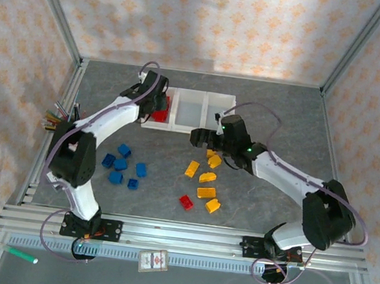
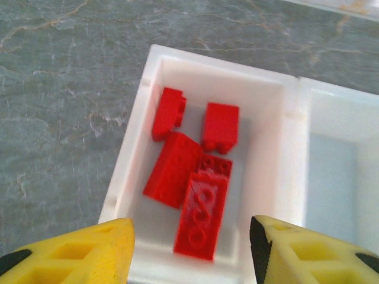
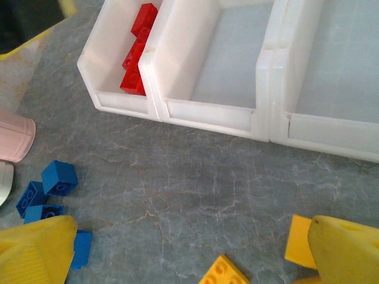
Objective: Sort the legos into containers by color
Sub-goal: Pick up the lego from the middle-left of the table.
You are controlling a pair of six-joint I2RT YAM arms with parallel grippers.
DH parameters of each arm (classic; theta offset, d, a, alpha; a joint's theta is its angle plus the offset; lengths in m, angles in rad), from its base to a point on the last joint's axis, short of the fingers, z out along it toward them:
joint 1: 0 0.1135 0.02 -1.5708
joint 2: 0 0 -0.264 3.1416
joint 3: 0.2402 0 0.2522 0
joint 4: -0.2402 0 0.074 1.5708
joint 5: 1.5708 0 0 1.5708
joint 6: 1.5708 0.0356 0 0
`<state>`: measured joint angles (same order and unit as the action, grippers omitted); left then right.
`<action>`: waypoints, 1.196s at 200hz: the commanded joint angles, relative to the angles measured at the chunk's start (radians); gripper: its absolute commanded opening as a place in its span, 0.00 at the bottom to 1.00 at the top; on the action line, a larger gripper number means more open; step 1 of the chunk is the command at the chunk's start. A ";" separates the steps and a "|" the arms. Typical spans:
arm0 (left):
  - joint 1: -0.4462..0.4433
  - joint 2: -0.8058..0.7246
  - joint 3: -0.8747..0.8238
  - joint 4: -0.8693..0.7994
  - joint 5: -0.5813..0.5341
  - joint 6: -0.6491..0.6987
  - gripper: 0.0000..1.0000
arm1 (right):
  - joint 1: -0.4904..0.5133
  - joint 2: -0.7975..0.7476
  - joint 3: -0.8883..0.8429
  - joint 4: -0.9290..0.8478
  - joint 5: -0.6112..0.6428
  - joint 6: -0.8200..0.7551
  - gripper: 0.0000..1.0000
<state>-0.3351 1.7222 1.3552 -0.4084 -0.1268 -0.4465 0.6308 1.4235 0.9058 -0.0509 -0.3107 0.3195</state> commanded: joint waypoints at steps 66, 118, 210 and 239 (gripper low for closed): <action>-0.324 -0.365 -0.376 -0.142 0.067 -0.263 0.65 | -0.017 -0.187 -0.163 -0.225 -0.013 0.005 1.00; -0.590 -0.411 -0.476 -0.139 0.099 -0.571 0.71 | -0.019 -0.211 -0.227 -0.257 0.000 0.045 1.00; -0.841 -0.246 -0.482 -0.076 0.073 -0.866 0.81 | -0.041 -0.236 -0.309 -0.167 -0.070 0.059 1.00; -0.854 -0.188 -0.470 -0.042 0.076 -0.875 0.82 | -0.046 -0.236 -0.327 -0.141 -0.082 0.060 1.00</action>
<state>-1.1828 1.4948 0.8612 -0.4843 -0.0357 -1.2732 0.5926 1.2030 0.6025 -0.2398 -0.3737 0.3672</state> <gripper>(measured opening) 0.816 0.998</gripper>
